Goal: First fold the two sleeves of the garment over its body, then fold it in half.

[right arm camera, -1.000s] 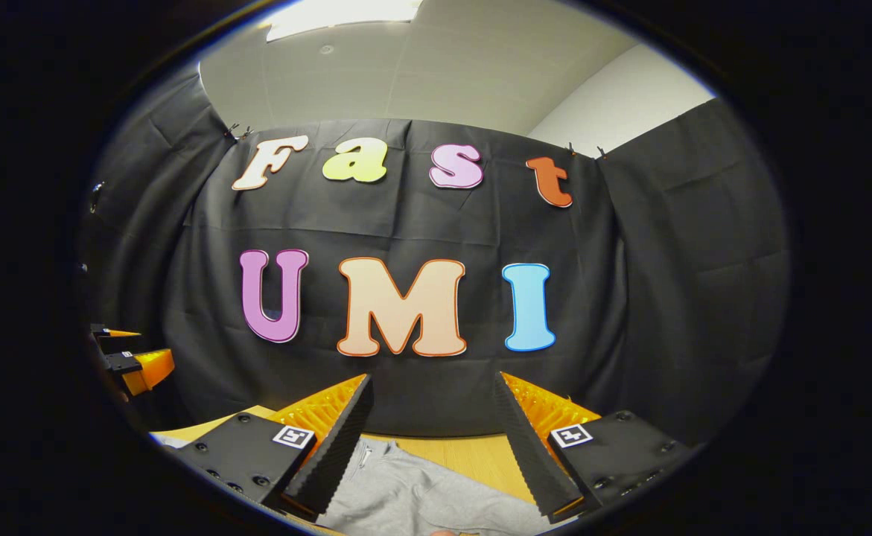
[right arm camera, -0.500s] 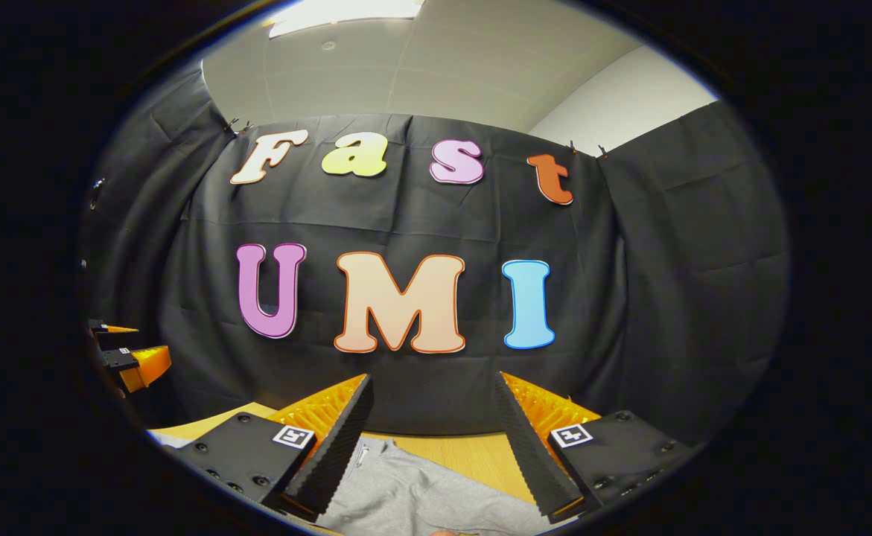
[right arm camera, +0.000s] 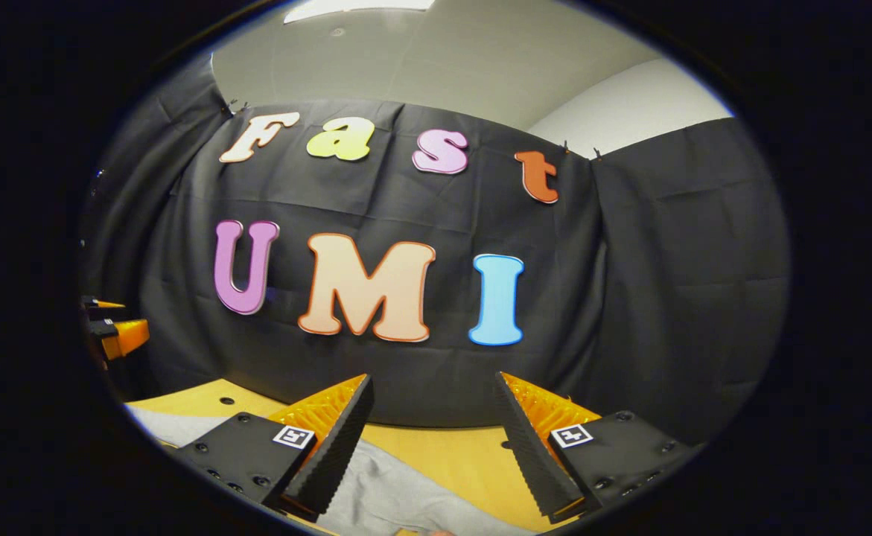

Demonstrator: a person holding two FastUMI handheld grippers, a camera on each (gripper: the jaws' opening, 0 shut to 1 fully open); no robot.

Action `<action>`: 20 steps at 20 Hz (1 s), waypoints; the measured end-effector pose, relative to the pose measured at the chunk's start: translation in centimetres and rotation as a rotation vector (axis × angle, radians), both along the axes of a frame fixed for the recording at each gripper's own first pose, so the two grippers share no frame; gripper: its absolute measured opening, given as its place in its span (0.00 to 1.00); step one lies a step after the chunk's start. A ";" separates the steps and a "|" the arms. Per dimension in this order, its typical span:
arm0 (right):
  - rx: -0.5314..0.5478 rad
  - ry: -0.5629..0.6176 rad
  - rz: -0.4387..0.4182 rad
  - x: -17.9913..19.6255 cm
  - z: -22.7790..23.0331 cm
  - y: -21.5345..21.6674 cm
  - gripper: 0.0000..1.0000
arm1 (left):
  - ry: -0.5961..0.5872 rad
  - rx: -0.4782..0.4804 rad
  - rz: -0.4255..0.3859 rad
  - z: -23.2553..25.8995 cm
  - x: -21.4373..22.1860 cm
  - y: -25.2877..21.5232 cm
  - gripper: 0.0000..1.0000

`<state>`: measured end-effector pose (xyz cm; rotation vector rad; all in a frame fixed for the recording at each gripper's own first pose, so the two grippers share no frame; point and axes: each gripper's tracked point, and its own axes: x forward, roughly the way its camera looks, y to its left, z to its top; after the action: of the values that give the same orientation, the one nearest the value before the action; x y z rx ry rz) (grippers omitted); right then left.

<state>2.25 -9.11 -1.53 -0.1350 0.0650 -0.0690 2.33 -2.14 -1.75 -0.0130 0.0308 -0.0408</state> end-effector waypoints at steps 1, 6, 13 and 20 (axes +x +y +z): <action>-0.006 0.015 -0.023 0.0 -0.4 -1.7 0.99 | 0.002 0.000 -0.007 -0.1 0.1 -0.4 0.96; -0.028 0.124 -0.133 -0.8 -4.4 -9.3 0.99 | 0.003 0.006 -0.038 -0.3 0.1 -2.0 0.98; -0.006 0.341 -0.240 -4.2 -12.7 -17.1 0.99 | 0.006 0.034 -0.070 -0.4 0.4 -4.0 0.96; 0.054 0.584 -0.305 -10.0 -22.2 -20.7 1.00 | 0.023 0.047 -0.087 -1.1 0.7 -5.7 0.95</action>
<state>-7.75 -29.81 -23.71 -0.0867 0.6707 -0.3307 3.02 -7.81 -2.84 0.0347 0.0551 -0.1272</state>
